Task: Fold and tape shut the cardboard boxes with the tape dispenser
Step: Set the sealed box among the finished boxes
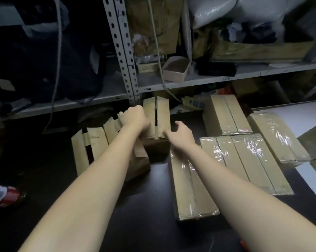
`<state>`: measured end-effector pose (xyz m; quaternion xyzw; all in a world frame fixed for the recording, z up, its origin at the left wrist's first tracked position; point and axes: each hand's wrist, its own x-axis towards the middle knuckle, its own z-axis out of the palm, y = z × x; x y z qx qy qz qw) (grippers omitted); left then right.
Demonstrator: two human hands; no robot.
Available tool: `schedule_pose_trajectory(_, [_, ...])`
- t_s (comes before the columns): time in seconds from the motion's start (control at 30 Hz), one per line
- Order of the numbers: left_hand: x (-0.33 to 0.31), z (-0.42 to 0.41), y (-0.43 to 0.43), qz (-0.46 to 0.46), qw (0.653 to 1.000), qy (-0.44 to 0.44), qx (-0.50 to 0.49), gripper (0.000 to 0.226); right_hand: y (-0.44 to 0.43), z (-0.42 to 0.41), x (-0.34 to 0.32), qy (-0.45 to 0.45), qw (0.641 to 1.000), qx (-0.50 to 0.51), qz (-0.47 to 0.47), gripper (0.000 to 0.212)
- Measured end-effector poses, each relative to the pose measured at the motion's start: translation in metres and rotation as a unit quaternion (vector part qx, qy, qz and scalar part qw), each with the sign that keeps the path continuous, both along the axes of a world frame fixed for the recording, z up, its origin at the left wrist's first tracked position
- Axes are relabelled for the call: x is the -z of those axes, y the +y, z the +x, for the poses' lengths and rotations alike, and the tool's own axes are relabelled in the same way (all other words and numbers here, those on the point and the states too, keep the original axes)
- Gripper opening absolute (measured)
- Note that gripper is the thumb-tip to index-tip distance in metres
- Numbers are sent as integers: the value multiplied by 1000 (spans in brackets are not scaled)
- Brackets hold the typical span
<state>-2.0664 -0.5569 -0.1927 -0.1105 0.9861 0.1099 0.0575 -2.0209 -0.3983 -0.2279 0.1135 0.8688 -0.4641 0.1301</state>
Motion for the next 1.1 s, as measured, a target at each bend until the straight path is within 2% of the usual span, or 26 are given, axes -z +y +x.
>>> schedule_pose_trajectory(0.07, [7,-10,-2,-13,1000,-11,12,27,-4,-10,4,-23,1000,0,19,71])
schedule_pose_trajectory(0.2, [24,-22,0,75,996,-36,9,43,-12,-22,9,-26,1000,1,6,39])
schedule_pose_trajectory(0.37, [32,-15,3,198,979,25,-34,52,-8,-14,9,-6,1000,21,-2,34])
schedule_pose_trajectory(0.53, [4,8,16,319,939,125,-16,49,1,13,-13,81,993,62,-59,33])
schedule_pose_trajectory(0.63, [-18,28,27,343,921,183,7,44,12,30,-31,112,986,72,-103,36])
schedule_pose_trajectory(0.83, [-61,94,58,382,884,270,17,49,41,85,-72,181,970,71,-143,36])
schedule_pose_trajectory(1.1, [-102,252,113,476,830,292,-1,42,103,215,-103,222,945,6,-241,69])
